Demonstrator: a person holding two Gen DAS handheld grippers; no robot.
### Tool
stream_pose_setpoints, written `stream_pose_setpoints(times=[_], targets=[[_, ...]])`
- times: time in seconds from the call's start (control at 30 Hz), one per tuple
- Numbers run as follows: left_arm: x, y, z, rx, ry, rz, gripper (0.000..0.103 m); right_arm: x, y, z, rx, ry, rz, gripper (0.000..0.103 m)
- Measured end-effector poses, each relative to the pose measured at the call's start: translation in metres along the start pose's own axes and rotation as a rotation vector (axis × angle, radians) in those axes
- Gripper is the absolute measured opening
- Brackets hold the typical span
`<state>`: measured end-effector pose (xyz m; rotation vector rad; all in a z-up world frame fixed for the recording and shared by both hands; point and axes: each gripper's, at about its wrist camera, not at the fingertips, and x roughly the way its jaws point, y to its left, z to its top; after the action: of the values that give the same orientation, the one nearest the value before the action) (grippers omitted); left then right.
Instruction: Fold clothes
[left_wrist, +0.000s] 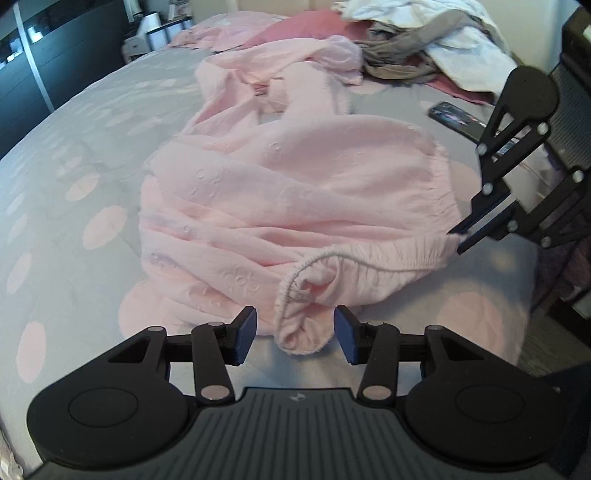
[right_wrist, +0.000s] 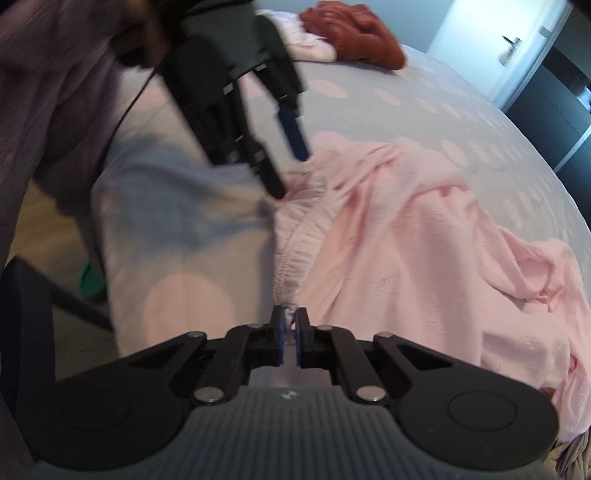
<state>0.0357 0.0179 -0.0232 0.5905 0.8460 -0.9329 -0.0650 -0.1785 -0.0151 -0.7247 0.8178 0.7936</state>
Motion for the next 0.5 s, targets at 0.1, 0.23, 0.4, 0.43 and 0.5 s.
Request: stream_pose_setpoints(times=[0.1, 0.23, 0.4, 0.43, 0.5], targets=[[-0.004, -0.003, 0.0, 0.031, -0.001, -0.008, 0.044, 0.007, 0.013, -0.01, -0.057, 0.051, 0.012, 0.005], [0.006, 0.004, 0.005, 0.002, 0.005, -0.021, 0.043, 0.016, 0.019, -0.02, -0.094, 0.095, 0.0, 0.003], [0.023, 0.007, 0.006, -0.016, 0.023, -0.013, 0.023, 0.016, 0.016, -0.019, -0.072, 0.097, -0.011, 0.003], [0.026, 0.004, 0.007, -0.006, 0.027, -0.001, 0.017, 0.015, 0.015, -0.019, -0.068, 0.097, -0.012, 0.003], [0.026, -0.003, 0.008, 0.032, 0.027, 0.013, 0.008, 0.013, 0.014, -0.02, -0.051, 0.099, -0.013, 0.003]])
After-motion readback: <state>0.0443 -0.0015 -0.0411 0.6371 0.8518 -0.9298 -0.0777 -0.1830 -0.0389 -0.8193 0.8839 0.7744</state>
